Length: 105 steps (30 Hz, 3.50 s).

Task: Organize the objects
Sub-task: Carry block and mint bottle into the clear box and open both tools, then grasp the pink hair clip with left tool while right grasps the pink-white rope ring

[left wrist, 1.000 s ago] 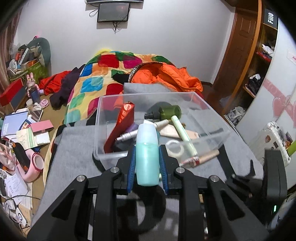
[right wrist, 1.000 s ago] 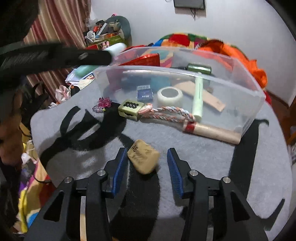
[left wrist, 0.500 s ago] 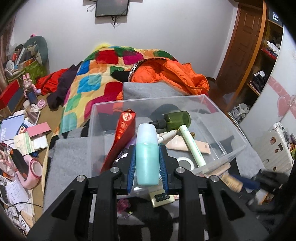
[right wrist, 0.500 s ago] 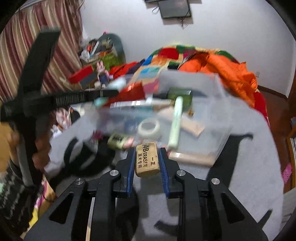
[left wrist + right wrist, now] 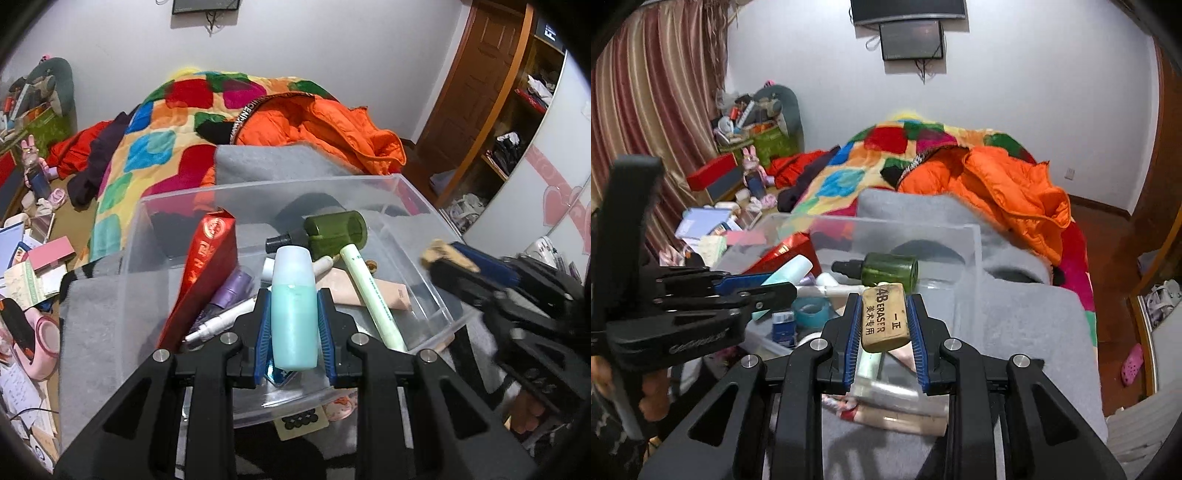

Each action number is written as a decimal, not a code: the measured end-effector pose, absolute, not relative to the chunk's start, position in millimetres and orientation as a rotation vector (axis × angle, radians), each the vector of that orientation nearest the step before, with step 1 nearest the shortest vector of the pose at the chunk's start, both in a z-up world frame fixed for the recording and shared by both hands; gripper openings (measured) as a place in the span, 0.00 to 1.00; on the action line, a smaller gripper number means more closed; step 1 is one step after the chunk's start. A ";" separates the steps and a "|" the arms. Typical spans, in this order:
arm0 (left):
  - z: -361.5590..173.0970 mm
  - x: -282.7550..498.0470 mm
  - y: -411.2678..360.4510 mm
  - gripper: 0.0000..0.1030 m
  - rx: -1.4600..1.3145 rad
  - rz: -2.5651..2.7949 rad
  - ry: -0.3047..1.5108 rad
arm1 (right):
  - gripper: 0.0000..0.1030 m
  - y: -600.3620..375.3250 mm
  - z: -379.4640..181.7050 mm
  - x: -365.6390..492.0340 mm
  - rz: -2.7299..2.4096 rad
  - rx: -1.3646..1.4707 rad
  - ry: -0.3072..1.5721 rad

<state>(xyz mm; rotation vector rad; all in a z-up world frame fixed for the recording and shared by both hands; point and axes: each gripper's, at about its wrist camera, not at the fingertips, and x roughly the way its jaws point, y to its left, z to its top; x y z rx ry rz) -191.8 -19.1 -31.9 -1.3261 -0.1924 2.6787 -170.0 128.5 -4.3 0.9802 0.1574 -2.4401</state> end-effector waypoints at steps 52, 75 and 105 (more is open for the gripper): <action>-79.3 -107.2 -48.9 0.68 -1.521 2.714 -0.066 | 0.39 140.0 -58.4 -107.2 -2.308 1.170 0.104; -70.8 -65.1 -66.4 0.11 -1.437 2.736 -0.275 | 0.05 148.8 -53.4 -86.7 -2.309 1.130 0.070; -73.6 -50.4 -19.8 0.27 -1.355 2.762 -0.029 | 0.06 132.6 -66.1 -101.2 -2.313 1.142 0.127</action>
